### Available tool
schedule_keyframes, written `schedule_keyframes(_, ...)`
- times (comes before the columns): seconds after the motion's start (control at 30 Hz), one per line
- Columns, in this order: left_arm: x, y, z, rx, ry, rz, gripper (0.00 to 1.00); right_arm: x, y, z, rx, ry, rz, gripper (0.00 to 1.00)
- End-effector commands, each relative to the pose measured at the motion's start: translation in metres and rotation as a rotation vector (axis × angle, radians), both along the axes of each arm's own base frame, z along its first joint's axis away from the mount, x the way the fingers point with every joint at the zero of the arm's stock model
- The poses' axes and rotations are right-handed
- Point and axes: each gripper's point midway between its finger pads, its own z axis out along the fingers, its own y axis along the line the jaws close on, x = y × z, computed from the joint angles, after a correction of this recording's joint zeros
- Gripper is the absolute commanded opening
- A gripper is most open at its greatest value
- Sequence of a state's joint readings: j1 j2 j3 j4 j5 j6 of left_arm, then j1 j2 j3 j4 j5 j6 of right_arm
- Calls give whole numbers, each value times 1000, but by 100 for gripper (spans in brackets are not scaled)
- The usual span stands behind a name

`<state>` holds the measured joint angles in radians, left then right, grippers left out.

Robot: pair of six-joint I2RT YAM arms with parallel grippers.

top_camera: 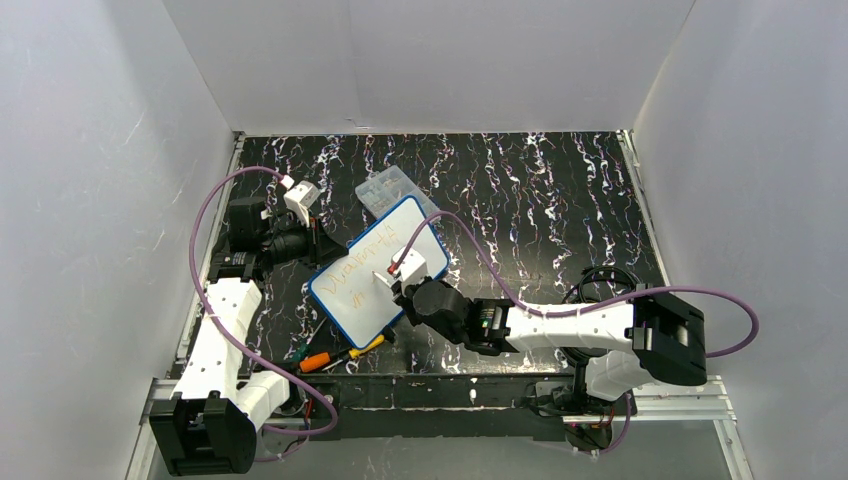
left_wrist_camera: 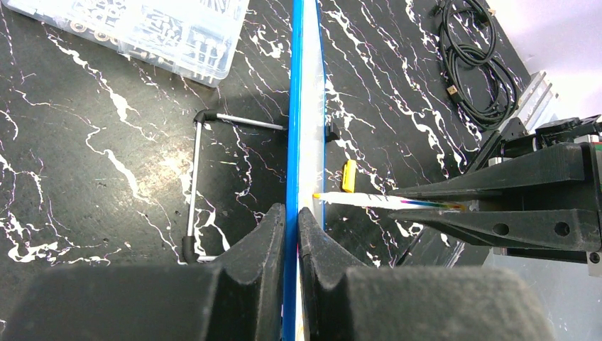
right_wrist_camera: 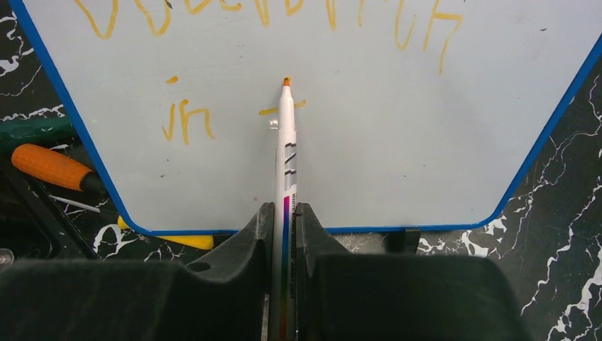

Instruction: Write a sentence on the whiteboard

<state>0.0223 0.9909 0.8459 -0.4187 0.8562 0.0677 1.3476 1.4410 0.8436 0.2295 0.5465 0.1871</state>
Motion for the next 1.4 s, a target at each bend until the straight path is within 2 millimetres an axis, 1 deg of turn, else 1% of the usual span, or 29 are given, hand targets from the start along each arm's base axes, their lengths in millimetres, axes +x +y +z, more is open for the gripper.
schedule_keyframes(0.0, -11, -7, 4, -25, 2, -40, 0, -3, 2, 3, 23, 38, -7, 1)
schedule_keyframes(0.2, -11, -7, 4, -25, 1, -40, 0, -14, -5, -15, 2, 94, -1, 1)
schedule_keyframes(0.3, -11, -7, 4, -25, 1, -40, 0, -18, -7, -20, -6, 110, 0, 1)
schedule_keyframes(0.5, -11, -7, 4, -25, 1, -41, 0, -23, -11, -23, -17, 122, -9, 1)
schedule_keyframes(0.6, -11, -6, 5, -24, 0, -39, 0, -21, -14, -23, -20, 115, -27, 1)
schedule_keyframes(0.73, -11, -6, 4, -23, 0, -39, 0, -10, -17, -15, -17, 75, -79, 1)
schedule_keyframes(0.97, -11, -6, 4, -23, 1, -39, 0, -1, -10, 27, 60, -17, -70, 1)
schedule_keyframes(1.1, -11, -6, 3, -22, 2, -38, 0, 2, -6, 44, 98, -51, -65, 1)
schedule_keyframes(1.17, -11, -6, 4, -23, 3, -39, 0, 6, -4, 45, 91, -61, -67, 1)
schedule_keyframes(1.37, -11, -6, 4, -23, 2, -39, 0, 15, 5, 40, 71, -66, -58, 1)
